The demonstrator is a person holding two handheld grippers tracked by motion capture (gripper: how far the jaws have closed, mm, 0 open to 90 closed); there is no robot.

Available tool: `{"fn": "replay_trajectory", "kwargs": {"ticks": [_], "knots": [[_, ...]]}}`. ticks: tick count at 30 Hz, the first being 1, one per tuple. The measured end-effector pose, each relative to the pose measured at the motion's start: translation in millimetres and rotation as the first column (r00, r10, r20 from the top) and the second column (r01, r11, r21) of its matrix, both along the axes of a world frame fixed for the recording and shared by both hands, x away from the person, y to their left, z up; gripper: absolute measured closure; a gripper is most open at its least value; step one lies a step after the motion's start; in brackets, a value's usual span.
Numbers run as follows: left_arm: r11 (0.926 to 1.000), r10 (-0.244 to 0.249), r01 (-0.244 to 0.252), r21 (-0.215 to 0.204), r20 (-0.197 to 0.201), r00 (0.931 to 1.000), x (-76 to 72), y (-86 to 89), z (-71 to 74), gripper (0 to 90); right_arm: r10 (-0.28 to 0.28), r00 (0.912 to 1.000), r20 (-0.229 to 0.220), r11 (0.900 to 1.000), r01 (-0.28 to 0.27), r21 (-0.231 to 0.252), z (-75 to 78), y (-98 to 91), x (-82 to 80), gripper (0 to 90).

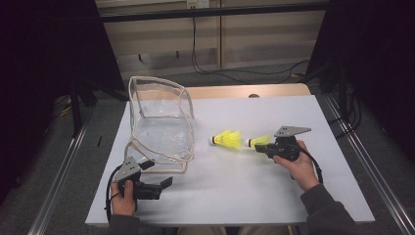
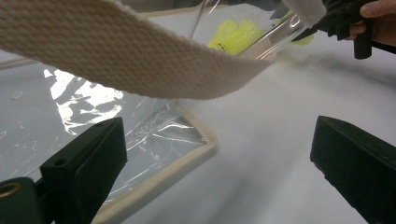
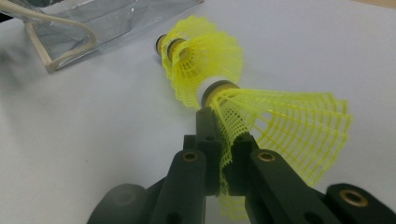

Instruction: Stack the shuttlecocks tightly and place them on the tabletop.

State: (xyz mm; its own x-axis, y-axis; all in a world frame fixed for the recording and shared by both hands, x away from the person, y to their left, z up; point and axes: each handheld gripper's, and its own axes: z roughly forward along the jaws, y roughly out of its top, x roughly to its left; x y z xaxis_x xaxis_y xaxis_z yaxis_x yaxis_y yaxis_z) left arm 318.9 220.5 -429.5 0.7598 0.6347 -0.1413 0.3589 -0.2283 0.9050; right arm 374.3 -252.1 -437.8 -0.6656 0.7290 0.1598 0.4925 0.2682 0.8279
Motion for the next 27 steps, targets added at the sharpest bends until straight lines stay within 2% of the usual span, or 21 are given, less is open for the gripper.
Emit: {"fn": "replay_trajectory", "kwargs": {"ticks": [27], "knots": [[1.0,-0.002,0.002,0.002,0.0,1.0,0.3,0.0,-0.3,3.6,-0.005,1.0,-0.002,1.0,0.005,0.004,-2.1,1.8,4.5,87.6]]}}
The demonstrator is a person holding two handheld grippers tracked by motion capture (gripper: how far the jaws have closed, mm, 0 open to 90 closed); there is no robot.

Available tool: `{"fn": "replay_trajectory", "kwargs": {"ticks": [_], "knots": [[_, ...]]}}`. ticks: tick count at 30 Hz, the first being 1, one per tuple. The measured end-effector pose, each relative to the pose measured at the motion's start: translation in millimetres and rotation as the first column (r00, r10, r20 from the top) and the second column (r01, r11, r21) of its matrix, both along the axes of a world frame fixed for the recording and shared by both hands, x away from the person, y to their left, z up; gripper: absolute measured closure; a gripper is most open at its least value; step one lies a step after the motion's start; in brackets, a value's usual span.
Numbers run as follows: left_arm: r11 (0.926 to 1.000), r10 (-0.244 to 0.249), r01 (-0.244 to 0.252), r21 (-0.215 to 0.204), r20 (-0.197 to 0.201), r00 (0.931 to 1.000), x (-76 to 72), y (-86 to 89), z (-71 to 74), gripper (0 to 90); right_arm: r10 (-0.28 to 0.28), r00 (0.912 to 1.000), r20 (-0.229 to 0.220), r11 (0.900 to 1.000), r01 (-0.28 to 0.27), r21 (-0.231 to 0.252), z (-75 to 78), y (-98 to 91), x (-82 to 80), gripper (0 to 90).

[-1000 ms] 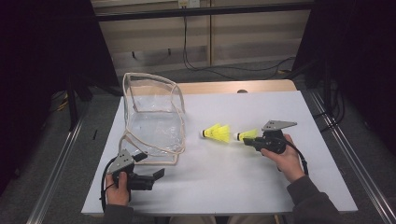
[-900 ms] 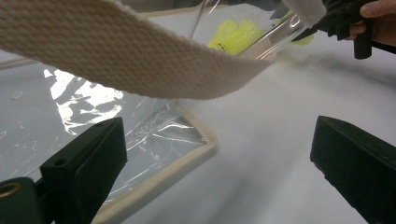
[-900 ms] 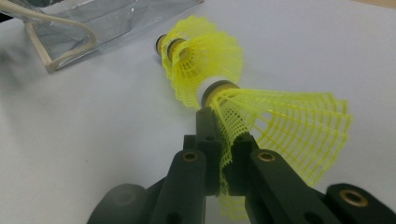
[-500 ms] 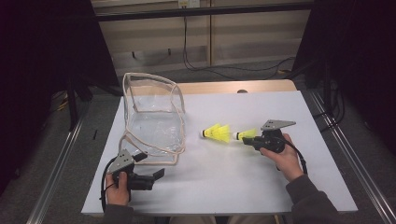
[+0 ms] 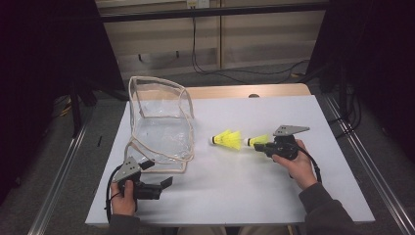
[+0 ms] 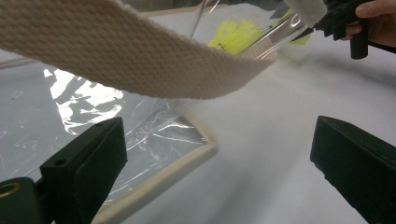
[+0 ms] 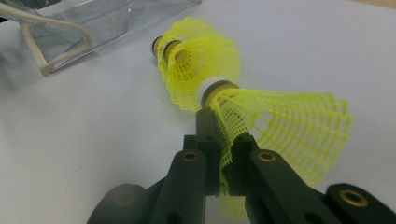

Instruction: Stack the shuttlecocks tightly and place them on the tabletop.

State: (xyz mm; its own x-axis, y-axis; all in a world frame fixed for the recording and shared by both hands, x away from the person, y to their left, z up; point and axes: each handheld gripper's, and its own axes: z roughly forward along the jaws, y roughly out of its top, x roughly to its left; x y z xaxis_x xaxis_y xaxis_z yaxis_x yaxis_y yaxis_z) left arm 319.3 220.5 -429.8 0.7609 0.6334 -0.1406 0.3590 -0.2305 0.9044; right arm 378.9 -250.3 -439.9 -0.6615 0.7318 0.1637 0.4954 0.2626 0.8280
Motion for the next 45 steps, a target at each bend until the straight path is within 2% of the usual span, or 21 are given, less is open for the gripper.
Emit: {"fn": "replay_trajectory", "kwargs": {"ticks": [45], "knots": [[1.0,0.003,-0.003,-0.001,-0.002,1.0,-0.2,0.2,-0.2,3.7,-0.007,1.0,0.006,1.0,0.007,-0.001,0.7,6.8,8.0,87.6]]}}
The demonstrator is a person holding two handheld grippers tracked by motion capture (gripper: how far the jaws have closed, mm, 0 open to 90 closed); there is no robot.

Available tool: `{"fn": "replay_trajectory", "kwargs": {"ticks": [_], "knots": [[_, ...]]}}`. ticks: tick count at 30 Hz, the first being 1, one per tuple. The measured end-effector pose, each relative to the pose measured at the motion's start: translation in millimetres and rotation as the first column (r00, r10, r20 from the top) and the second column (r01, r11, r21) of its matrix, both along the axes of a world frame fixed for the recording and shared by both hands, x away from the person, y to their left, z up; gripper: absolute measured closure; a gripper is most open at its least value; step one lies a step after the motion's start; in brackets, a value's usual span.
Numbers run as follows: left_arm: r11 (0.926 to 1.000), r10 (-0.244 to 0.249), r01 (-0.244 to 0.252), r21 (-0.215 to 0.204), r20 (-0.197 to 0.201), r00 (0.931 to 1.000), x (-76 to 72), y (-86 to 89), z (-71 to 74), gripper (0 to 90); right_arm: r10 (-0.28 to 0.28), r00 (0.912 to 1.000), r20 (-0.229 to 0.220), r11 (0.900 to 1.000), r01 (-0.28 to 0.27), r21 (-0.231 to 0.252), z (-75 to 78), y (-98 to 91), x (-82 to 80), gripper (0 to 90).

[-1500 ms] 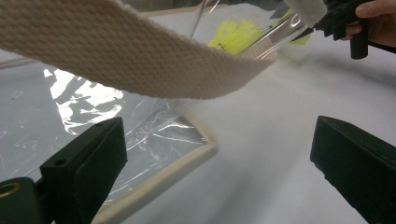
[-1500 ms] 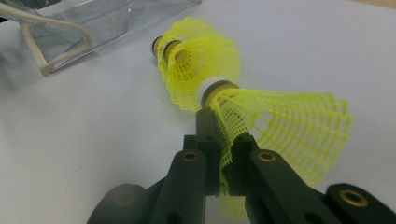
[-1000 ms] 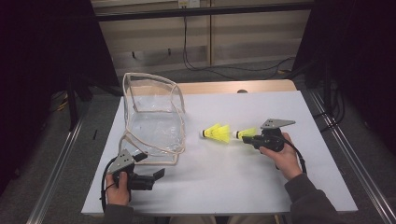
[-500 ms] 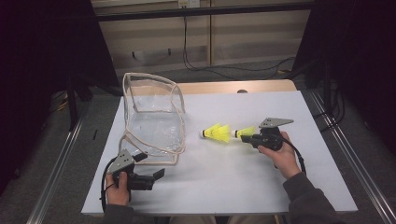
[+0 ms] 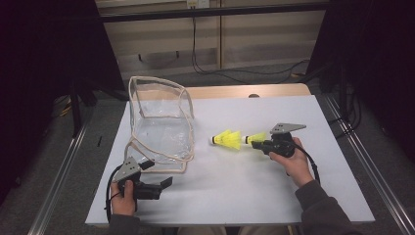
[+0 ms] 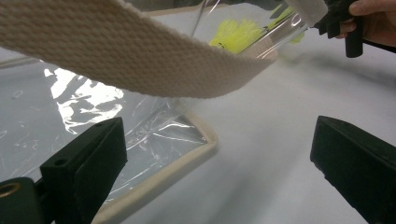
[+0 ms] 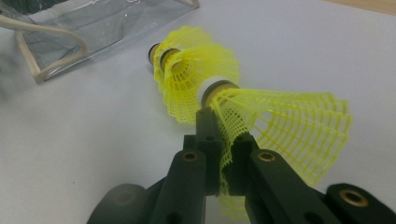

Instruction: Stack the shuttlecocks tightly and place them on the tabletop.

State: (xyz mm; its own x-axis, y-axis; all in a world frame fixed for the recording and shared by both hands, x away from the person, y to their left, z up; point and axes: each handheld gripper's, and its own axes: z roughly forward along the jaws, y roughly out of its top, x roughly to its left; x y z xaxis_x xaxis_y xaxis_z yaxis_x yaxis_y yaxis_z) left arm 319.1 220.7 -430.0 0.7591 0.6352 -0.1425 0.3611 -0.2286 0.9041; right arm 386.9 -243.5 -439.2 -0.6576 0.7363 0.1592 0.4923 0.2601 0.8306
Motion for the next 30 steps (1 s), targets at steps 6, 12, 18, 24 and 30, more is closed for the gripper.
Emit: {"fn": "replay_trajectory", "kwargs": {"ticks": [6,12,18,24,30], "knots": [[1.0,-0.001,0.001,0.001,0.001,1.0,0.1,0.0,0.0,3.6,0.007,1.0,-0.001,1.0,-0.007,0.002,0.9,4.0,1.6,87.6],[1.0,-0.003,0.003,-0.001,0.003,1.0,0.0,-0.5,-0.3,3.6,0.011,0.9999,0.002,0.9999,-0.011,-0.001,1.6,6.8,3.6,87.6],[1.0,-0.002,0.002,-0.001,0.003,1.0,0.1,-0.3,-0.3,3.7,0.012,0.9999,0.005,0.9999,-0.012,0.001,2.3,9.0,5.3,87.6],[1.0,-0.002,0.002,0.0,0.004,1.0,0.1,-0.4,-0.4,3.6,0.013,0.9999,0.007,0.9999,-0.013,-0.001,2.8,10.4,6.4,87.6],[1.0,-0.002,0.002,-0.001,0.003,1.0,0.1,-0.4,-0.4,3.6,0.013,0.9999,0.005,0.9999,-0.013,0.001,2.5,11.0,7.3,87.5]]}}
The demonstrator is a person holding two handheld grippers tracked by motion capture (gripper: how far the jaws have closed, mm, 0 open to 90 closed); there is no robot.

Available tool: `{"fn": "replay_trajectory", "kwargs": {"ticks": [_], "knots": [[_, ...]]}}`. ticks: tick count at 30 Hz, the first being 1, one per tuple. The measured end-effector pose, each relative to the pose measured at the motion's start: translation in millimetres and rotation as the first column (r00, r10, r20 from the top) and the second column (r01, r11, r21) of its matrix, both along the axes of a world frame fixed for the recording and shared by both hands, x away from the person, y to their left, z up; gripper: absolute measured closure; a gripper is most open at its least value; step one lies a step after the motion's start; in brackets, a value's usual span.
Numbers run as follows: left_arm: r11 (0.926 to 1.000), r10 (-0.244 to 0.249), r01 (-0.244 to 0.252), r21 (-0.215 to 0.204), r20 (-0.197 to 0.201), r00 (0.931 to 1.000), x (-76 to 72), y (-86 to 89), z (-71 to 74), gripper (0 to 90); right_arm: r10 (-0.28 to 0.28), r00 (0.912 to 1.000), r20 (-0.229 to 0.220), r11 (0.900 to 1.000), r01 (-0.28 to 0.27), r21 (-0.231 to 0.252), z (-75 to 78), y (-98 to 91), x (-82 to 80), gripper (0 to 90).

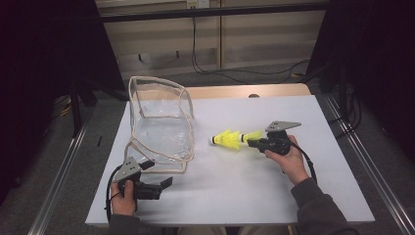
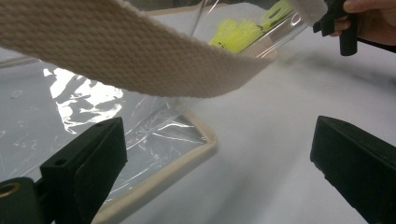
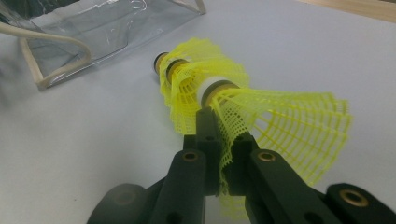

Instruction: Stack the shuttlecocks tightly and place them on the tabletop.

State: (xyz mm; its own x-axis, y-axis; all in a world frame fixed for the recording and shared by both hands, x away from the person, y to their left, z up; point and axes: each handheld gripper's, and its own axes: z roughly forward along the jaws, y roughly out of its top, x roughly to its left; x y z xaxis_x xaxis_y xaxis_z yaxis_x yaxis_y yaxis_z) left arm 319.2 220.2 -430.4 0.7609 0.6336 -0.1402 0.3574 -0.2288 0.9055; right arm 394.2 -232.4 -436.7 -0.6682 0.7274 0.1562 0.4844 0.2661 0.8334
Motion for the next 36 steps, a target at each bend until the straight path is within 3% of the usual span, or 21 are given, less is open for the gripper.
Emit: {"fn": "replay_trajectory", "kwargs": {"ticks": [36], "knots": [[1.0,0.006,-0.005,0.002,-0.007,1.0,0.5,0.5,-0.3,3.7,0.015,0.9999,0.002,0.9999,-0.015,-0.008,-0.5,10.0,6.9,87.5]]}}
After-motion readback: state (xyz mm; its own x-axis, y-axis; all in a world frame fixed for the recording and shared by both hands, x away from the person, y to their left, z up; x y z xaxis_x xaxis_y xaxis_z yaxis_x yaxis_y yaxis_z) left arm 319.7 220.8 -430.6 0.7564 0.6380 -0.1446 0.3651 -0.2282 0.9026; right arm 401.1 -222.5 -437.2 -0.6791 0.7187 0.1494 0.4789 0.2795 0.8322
